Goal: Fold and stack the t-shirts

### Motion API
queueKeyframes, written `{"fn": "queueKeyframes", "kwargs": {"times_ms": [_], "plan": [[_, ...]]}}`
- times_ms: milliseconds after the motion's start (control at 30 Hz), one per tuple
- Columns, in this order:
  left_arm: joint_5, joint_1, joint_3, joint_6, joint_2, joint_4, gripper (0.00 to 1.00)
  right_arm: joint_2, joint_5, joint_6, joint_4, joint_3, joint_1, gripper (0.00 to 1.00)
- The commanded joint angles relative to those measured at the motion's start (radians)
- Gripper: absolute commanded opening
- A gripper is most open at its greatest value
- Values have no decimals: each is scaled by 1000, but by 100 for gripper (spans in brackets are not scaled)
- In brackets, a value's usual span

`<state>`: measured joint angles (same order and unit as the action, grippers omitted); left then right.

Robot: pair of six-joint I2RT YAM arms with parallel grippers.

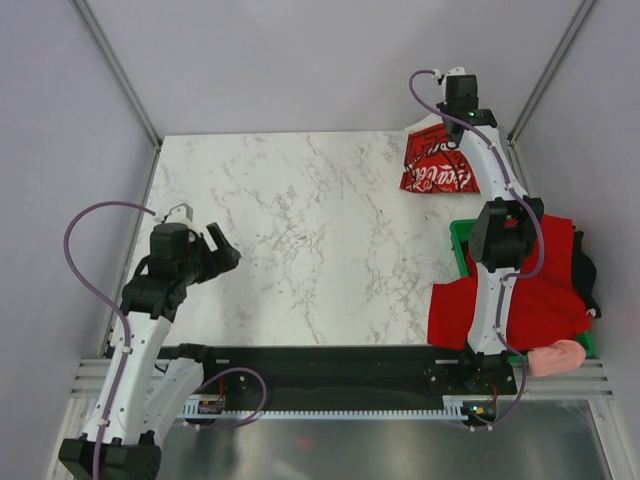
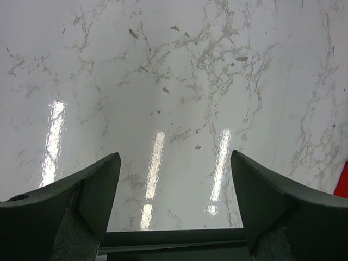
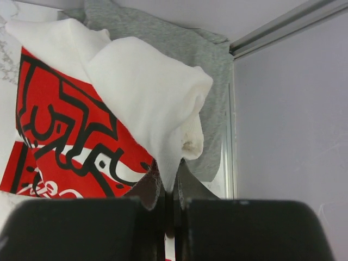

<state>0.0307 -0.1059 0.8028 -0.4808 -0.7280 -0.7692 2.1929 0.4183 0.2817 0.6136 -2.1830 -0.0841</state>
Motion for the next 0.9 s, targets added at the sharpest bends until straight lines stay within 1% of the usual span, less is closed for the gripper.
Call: {"fn": "queueKeyframes", "kwargs": {"times_ms": [0, 100, 233, 267, 400, 533, 600, 700, 867], "plan": [[-21, -8, 6, -21, -7, 19, 89, -59, -35, 25, -72, -72, 62, 0], [-25, -12, 6, -19, -13, 19, 89, -27, -62, 22, -75, -116, 80, 0], [-28, -18, 6, -19, -22, 19, 88, 17, -64, 57, -89, -176, 78, 0], [-28, -18, 7, -18, -25, 19, 88, 22, -67, 62, -98, -178, 108, 0], [-28, -20, 4, -21, -34, 19, 88, 53, -96, 57, -132, -176, 126, 0], [-28, -29, 4, -24, -44, 19, 88, 88, -128, 37, -150, -132, 139, 0], [-52, -37, 3, -24, -50, 19, 88, 100, -131, 34, -172, -115, 150, 0], [-57, -47, 1, -25, -62, 18, 88, 140, -130, 36, -193, -124, 164, 0], [-64, -52, 3, -27, -83, 16, 88, 235, -66, 28, -241, -175, 185, 0]]}}
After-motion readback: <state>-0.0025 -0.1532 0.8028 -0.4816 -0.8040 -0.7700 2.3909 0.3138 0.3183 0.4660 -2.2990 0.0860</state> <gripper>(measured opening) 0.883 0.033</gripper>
